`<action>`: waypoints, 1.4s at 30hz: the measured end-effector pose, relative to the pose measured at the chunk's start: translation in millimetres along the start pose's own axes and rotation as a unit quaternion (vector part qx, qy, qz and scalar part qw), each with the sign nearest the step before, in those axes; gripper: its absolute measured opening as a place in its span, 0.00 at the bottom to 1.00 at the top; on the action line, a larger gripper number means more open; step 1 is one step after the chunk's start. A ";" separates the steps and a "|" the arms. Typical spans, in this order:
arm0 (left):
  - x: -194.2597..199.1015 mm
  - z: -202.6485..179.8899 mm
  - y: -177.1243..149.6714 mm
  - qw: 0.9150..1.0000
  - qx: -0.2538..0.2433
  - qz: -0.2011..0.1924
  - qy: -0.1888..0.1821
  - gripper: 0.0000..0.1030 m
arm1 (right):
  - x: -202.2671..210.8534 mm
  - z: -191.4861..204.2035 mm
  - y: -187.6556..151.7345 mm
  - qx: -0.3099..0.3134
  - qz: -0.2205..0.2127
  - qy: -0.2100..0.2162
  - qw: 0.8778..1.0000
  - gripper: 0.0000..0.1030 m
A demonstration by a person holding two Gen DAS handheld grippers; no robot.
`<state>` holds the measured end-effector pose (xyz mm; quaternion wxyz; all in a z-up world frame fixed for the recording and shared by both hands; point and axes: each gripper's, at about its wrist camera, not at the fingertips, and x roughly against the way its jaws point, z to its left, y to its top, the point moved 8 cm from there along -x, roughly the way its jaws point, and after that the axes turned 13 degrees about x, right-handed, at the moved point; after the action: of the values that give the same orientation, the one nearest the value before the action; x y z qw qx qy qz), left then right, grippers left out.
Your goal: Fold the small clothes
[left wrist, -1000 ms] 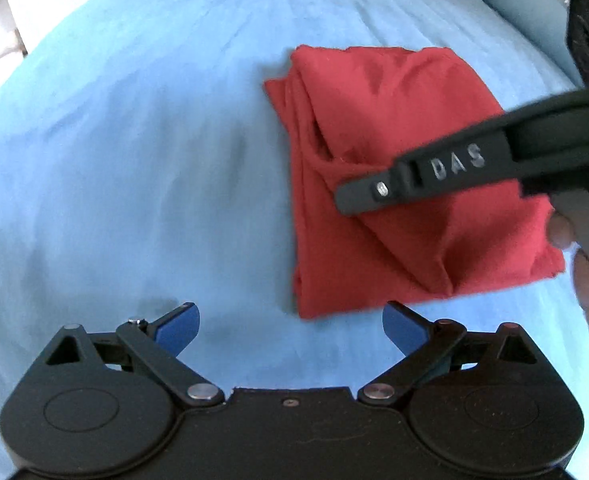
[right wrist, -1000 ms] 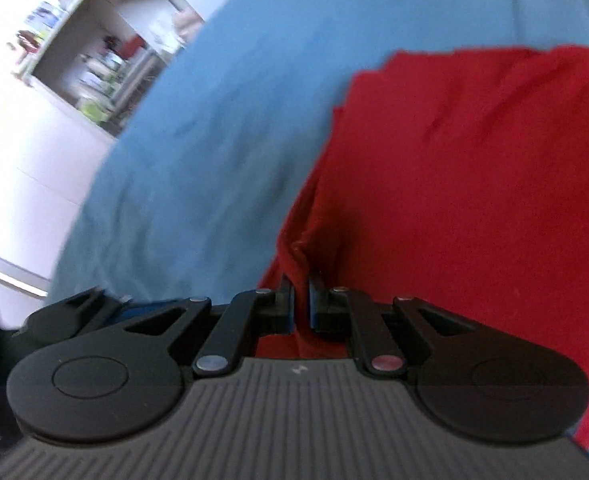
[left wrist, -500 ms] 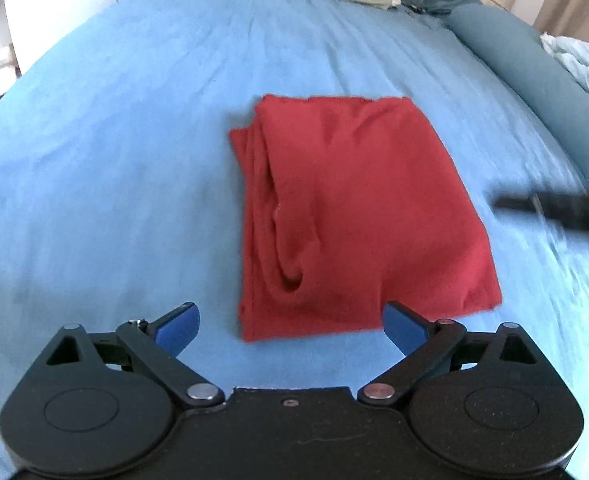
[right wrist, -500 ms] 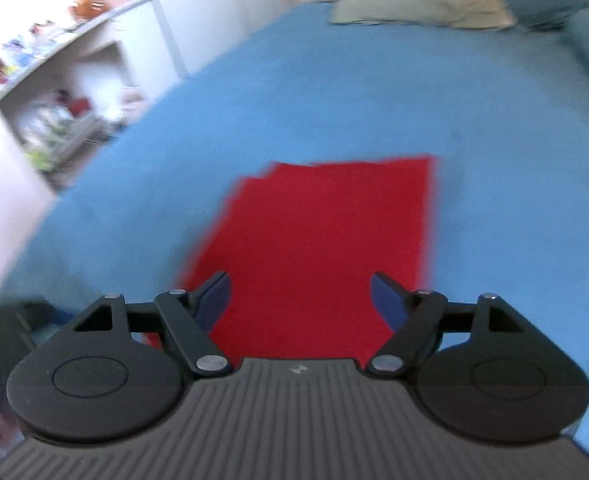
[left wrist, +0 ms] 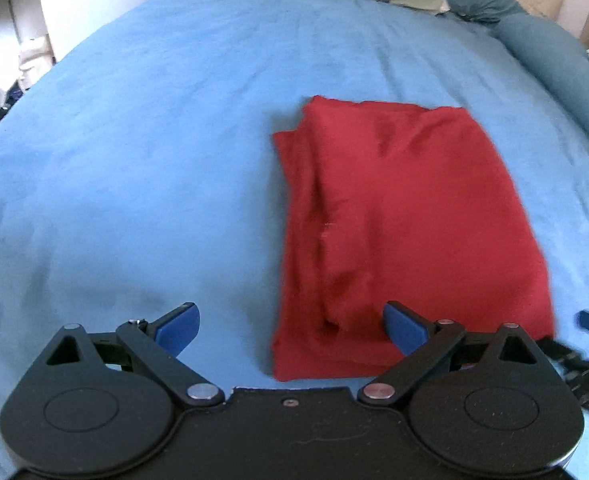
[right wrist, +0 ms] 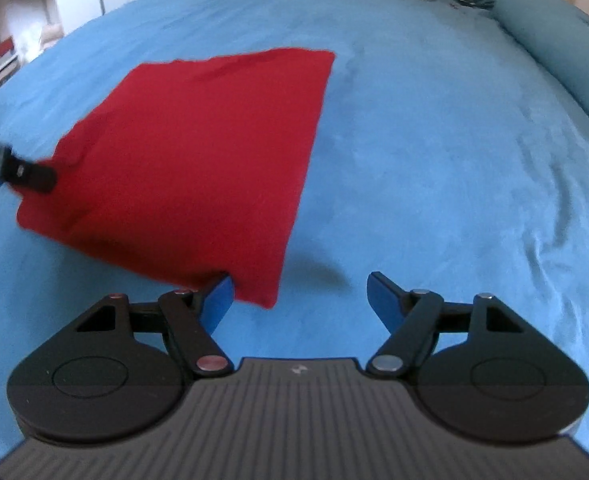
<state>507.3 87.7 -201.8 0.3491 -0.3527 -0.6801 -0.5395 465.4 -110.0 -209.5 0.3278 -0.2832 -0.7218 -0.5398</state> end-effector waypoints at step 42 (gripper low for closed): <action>-72.8 -14.3 69.7 0.990 0.049 0.047 -0.127 0.76 | -82.3 -43.2 86.9 -0.151 0.042 0.218 0.963 0.90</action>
<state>605.3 78.0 -227.7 0.3018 -0.4324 -0.7274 -0.4391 590.3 -133.9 -213.2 0.4527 -0.2347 -0.5308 -0.6769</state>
